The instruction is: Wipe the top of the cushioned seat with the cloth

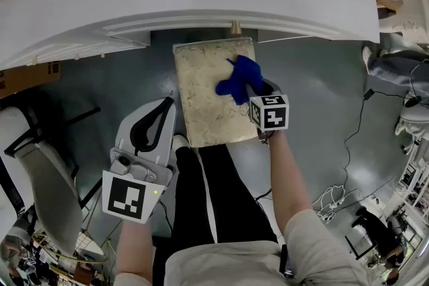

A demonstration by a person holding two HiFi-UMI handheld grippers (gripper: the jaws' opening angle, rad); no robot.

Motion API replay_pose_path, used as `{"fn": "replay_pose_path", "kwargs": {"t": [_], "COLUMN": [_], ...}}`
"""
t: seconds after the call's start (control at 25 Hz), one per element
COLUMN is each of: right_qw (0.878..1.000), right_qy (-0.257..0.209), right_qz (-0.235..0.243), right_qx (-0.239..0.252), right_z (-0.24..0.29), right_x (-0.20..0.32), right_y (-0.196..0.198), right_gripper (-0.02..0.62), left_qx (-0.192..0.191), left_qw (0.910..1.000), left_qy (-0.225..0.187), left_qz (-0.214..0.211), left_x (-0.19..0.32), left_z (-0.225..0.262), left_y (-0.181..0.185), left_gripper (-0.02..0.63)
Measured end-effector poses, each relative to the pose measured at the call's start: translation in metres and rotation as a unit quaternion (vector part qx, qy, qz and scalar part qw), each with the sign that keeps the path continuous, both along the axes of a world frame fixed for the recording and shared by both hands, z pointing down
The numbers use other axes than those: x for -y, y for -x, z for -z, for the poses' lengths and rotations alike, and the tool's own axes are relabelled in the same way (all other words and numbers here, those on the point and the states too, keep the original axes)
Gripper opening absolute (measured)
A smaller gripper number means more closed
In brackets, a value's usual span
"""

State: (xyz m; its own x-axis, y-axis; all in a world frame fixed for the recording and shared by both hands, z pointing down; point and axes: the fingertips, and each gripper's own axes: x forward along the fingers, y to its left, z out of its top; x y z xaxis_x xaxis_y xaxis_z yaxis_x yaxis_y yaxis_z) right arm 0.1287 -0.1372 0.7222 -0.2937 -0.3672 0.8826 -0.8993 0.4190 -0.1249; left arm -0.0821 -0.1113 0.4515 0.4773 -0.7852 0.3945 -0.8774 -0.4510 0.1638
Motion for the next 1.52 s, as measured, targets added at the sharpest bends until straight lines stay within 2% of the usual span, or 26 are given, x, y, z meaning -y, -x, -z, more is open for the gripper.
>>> {"fn": "replay_pose_path", "kwargs": {"t": [0.24, 0.48, 1.16, 1.52], "right_qw": [1.000, 1.000, 0.996, 0.994], "right_qy": [0.004, 0.011, 0.006, 0.002], "right_qz": [-0.005, 0.014, 0.093, 0.112], "right_qx": [0.000, -0.012, 0.013, 0.018], "right_z": [-0.001, 0.001, 0.003, 0.004], "right_x": [-0.008, -0.008, -0.043, -0.058], "right_y": [-0.005, 0.010, 0.133, 0.169], "right_gripper": [0.115, 0.112, 0.110, 0.111], "left_qx": [-0.002, -0.007, -0.006, -0.004], "left_qw": [1.0000, 1.0000, 0.9996, 0.9992], "left_qy": [-0.002, -0.003, -0.003, -0.005], "left_qz": [-0.006, -0.002, 0.029, 0.038], "left_x": [-0.005, -0.010, -0.041, -0.060], "left_z": [0.001, -0.001, 0.000, 0.001], "left_y": [-0.003, 0.004, 0.056, 0.076], "left_gripper": [0.000, 0.000, 0.000, 0.000]}}
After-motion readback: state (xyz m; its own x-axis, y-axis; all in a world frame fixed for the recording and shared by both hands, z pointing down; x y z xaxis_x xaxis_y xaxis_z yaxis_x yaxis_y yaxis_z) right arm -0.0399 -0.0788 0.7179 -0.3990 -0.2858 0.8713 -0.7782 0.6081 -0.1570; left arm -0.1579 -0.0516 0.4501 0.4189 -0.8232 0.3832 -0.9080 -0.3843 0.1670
